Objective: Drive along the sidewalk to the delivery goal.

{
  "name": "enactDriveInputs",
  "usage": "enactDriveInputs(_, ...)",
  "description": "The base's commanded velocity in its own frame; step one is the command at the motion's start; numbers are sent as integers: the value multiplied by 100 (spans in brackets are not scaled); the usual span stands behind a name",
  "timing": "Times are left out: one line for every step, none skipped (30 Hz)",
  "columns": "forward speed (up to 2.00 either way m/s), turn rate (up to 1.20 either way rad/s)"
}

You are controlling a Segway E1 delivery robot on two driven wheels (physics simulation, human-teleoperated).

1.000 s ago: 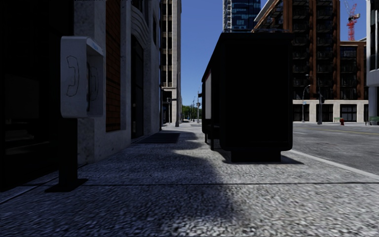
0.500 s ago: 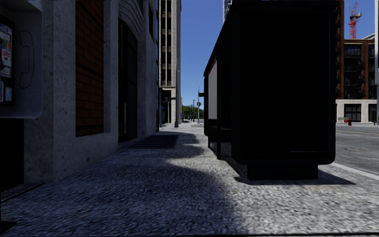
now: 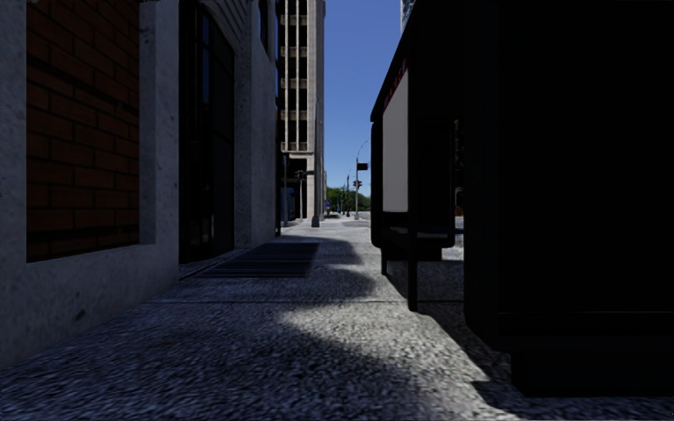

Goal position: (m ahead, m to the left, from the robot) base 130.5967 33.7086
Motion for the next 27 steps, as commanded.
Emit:
enactDriveInputs(200, 0)
enactDriveInputs(200, 0)
enactDriveInputs(200, 0)
enactDriveInputs(200, 0)
enactDriveInputs(200, 0)
enactDriveInputs(200, 0)
enactDriveInputs(200, 0)
enactDriveInputs(200, 0)
enactDriveInputs(200, 0)
enactDriveInputs(200, 0)
enactDriveInputs(200, 0)
enactDriveInputs(200, 0)
enactDriveInputs(200, 0)
enactDriveInputs(200, 0)
enactDriveInputs(200, 0)
enactDriveInputs(200, 0)
enactDriveInputs(200, 0)
enactDriveInputs(200, 0)
enactDriveInputs(200, 0)
enactDriveInputs(200, 0)
enactDriveInputs(200, 0)
enactDriveInputs(200, 0)
enactDriveInputs(200, 0)
enactDriveInputs(200, 0)
enactDriveInputs(200, 0)
enactDriveInputs(200, 0)
enactDriveInputs(200, 0)
